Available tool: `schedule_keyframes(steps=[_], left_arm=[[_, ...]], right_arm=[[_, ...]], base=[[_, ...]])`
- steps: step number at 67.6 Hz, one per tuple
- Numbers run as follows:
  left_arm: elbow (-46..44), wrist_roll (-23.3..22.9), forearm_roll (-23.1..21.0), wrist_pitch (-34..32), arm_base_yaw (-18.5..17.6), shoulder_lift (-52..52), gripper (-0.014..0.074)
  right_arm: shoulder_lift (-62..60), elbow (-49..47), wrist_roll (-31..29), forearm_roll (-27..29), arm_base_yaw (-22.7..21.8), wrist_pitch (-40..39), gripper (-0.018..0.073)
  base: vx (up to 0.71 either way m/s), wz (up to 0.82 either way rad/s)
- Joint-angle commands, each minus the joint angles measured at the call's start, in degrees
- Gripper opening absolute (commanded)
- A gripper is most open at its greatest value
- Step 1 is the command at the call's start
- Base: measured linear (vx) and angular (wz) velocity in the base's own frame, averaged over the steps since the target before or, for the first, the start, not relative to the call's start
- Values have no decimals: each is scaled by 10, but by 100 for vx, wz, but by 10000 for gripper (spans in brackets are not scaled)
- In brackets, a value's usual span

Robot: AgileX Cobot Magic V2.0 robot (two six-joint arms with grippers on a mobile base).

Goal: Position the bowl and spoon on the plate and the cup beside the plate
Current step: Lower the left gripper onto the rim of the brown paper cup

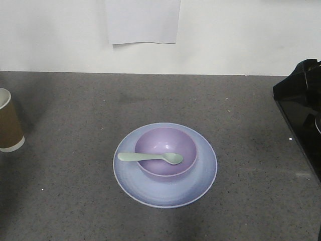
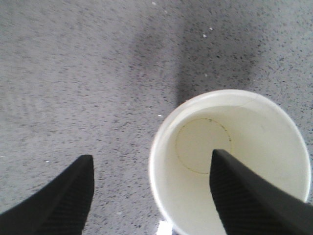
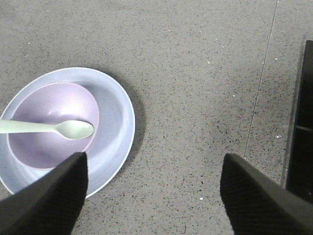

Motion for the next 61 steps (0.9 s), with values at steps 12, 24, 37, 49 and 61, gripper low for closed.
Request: schedule_keyframes(steps=[12,24,37,49,61], left_arm=[[-12,-2,-10,-2,-1,12,485],[-12,-2,-12,-2,-1,28,468],[-12,-2,-12,-2,-1,30,311],[-12,14,-12,-2,-1,30,42],[-12,37,-54,-2,-1,21,-8]], right_arm=[[-9,-13,-3,5,-4,-33,549],[-9,-13,-3,5,-4,-34,549],[-9,-13,-3,5,-4,-34,549],[-9,-13,-3,5,-4,-36,549],[-9,-13,-3,5,-4,-36,549]], base=[[0,0],[0,0],[0,0],[0,0],[0,0]])
